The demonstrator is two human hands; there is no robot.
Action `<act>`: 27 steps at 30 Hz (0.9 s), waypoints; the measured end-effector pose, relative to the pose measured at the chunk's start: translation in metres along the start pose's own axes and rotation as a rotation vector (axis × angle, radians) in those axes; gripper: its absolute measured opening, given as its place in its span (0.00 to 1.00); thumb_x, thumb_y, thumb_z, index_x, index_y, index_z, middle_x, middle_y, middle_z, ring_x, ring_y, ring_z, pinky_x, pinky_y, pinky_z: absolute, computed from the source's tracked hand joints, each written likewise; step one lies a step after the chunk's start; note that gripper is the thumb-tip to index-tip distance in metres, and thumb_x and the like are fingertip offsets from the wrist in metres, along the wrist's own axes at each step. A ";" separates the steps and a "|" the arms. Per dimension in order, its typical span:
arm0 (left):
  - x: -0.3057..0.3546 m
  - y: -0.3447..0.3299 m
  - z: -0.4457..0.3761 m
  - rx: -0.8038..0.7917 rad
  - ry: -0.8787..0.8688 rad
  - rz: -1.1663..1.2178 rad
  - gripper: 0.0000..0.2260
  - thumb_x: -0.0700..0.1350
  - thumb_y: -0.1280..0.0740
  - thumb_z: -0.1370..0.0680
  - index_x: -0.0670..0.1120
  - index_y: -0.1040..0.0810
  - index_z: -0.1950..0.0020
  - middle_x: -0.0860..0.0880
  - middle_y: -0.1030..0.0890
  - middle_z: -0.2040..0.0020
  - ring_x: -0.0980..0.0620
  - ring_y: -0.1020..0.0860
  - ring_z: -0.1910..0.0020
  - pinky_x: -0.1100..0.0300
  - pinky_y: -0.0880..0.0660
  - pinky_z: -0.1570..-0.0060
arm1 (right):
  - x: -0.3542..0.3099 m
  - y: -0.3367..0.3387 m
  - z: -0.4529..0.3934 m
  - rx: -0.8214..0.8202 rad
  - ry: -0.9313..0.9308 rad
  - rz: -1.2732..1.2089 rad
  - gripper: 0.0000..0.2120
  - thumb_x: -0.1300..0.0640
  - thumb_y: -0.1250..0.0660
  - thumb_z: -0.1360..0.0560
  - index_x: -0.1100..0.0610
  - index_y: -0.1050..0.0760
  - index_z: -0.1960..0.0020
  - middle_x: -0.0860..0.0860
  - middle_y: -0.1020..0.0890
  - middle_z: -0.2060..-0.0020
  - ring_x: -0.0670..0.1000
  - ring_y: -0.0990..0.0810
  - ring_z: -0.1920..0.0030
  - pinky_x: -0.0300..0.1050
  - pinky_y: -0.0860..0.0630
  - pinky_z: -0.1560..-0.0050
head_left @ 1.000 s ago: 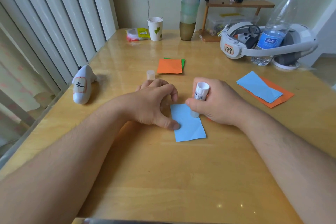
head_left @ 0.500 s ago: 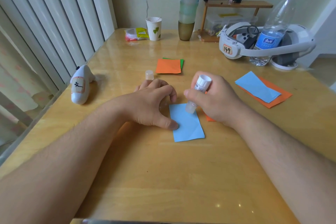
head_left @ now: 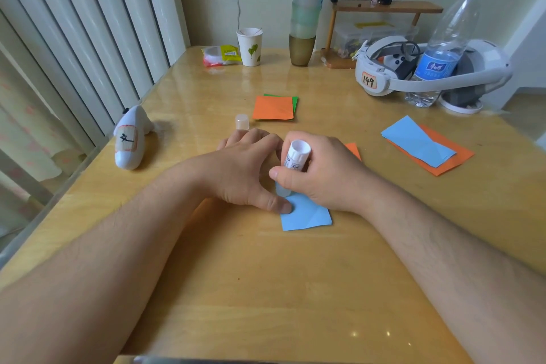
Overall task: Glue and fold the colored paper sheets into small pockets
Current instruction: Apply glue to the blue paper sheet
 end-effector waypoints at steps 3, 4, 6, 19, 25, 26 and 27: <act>0.000 0.000 0.001 0.004 -0.006 0.014 0.34 0.74 0.28 0.43 0.68 0.37 0.43 0.60 0.37 0.35 0.52 0.41 0.34 0.51 0.41 0.27 | 0.000 0.005 0.001 0.007 -0.023 0.060 0.13 0.51 0.24 0.27 0.54 0.27 0.59 0.48 0.22 0.68 0.45 0.30 0.67 0.41 0.32 0.64; 0.000 0.000 0.001 0.008 -0.011 0.020 0.32 0.73 0.26 0.42 0.68 0.37 0.45 0.60 0.36 0.35 0.51 0.41 0.34 0.51 0.40 0.27 | 0.002 0.008 0.002 0.005 -0.034 0.062 0.13 0.51 0.25 0.27 0.53 0.27 0.59 0.47 0.23 0.69 0.45 0.30 0.67 0.41 0.32 0.65; -0.001 0.000 0.000 0.016 -0.017 0.029 0.32 0.72 0.24 0.40 0.67 0.36 0.44 0.60 0.36 0.35 0.50 0.40 0.35 0.50 0.39 0.27 | 0.008 0.016 0.005 -0.001 -0.054 0.058 0.12 0.51 0.24 0.27 0.52 0.27 0.60 0.47 0.22 0.69 0.46 0.29 0.66 0.43 0.30 0.64; -0.001 0.000 0.001 0.014 -0.026 0.036 0.32 0.72 0.25 0.40 0.67 0.35 0.44 0.61 0.36 0.36 0.52 0.40 0.36 0.50 0.39 0.28 | 0.015 0.029 0.008 0.041 -0.088 0.128 0.14 0.53 0.27 0.28 0.58 0.30 0.60 0.57 0.23 0.65 0.48 0.33 0.68 0.47 0.33 0.67; -0.001 0.000 0.001 0.004 -0.029 0.022 0.31 0.71 0.24 0.39 0.67 0.36 0.44 0.61 0.37 0.36 0.52 0.41 0.36 0.49 0.40 0.28 | 0.014 0.034 0.005 0.303 -0.057 -0.009 0.14 0.51 0.32 0.31 0.61 0.32 0.61 0.60 0.26 0.67 0.60 0.29 0.64 0.53 0.31 0.66; -0.001 0.000 0.001 0.002 -0.026 0.018 0.31 0.72 0.25 0.40 0.67 0.36 0.44 0.61 0.37 0.36 0.52 0.41 0.36 0.49 0.39 0.28 | 0.012 0.031 0.005 0.293 -0.055 -0.027 0.14 0.49 0.32 0.32 0.60 0.31 0.61 0.58 0.26 0.69 0.57 0.30 0.65 0.52 0.31 0.66; -0.001 0.000 0.001 0.001 -0.023 0.012 0.32 0.73 0.27 0.41 0.68 0.36 0.44 0.61 0.37 0.36 0.52 0.41 0.36 0.49 0.39 0.28 | 0.011 0.026 0.005 0.264 -0.056 -0.044 0.15 0.47 0.32 0.32 0.58 0.31 0.62 0.54 0.27 0.71 0.52 0.31 0.67 0.50 0.31 0.66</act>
Point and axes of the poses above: each hand's wrist, its own z-axis away from the middle knuckle, its own y-axis out of the back of the hand, x = y × z, the point moved 3 cm from there along -z, towards the middle knuckle
